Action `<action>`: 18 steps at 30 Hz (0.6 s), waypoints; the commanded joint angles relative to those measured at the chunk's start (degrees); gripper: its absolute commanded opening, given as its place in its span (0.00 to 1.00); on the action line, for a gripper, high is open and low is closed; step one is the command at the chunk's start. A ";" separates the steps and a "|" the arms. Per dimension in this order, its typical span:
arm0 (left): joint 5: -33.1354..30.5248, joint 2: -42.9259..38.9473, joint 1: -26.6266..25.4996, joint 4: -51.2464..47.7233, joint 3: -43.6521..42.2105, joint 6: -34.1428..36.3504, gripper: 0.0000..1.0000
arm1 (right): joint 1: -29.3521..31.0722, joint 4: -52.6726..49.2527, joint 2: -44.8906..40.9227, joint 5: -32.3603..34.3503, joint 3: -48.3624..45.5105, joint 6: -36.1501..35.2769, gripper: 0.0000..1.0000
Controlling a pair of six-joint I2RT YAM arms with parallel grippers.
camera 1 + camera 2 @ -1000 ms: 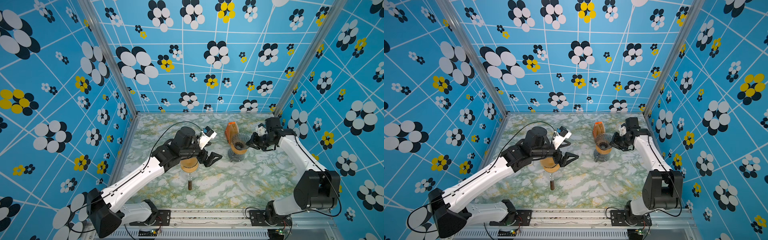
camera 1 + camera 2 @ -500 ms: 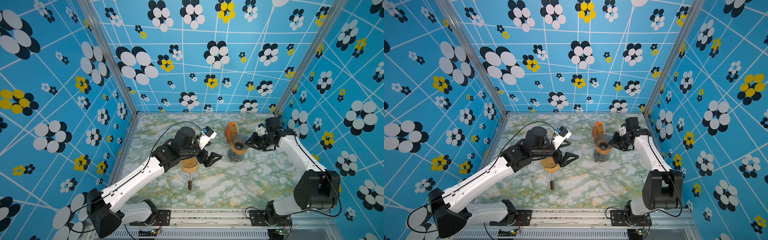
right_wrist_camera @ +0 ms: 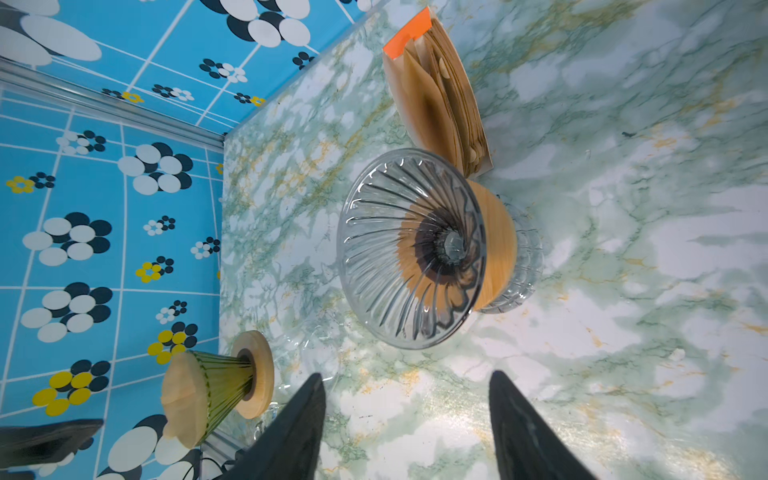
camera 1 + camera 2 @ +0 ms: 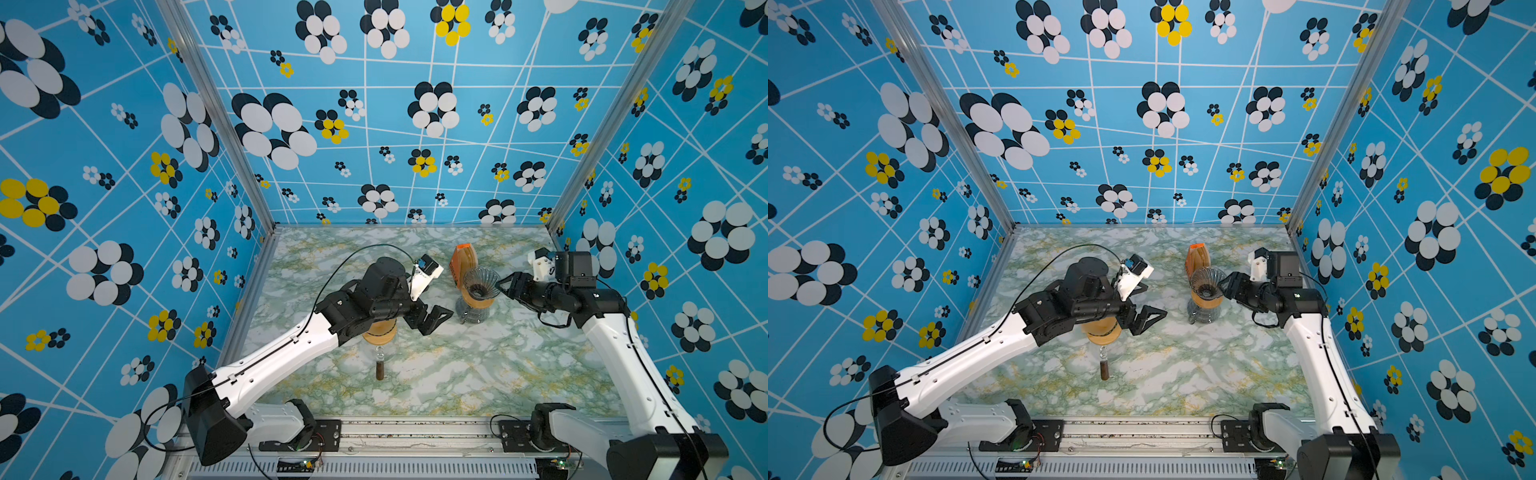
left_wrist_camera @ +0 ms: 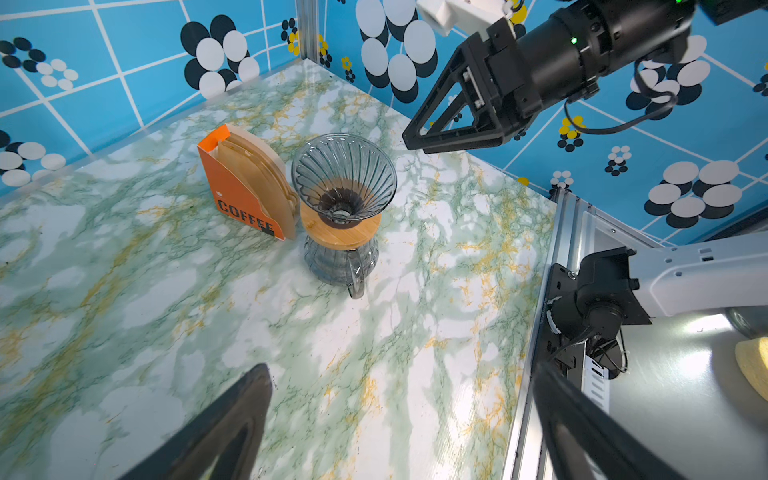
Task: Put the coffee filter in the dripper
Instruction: 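Move the left gripper above the glass dripper while the right gripper draws back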
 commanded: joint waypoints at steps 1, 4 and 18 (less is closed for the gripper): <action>-4.70 3.50 -1.85 2.79 1.51 -3.52 0.99 | -0.31 0.56 -4.54 -2.10 -2.53 -0.71 0.74; -5.28 6.24 -2.86 5.72 1.49 -5.95 0.99 | -0.35 0.97 -7.46 -2.45 -3.44 -0.78 0.81; -10.74 18.39 -6.10 17.83 -0.02 -6.65 0.92 | -0.32 -3.33 -14.48 -2.19 -2.81 -4.13 0.84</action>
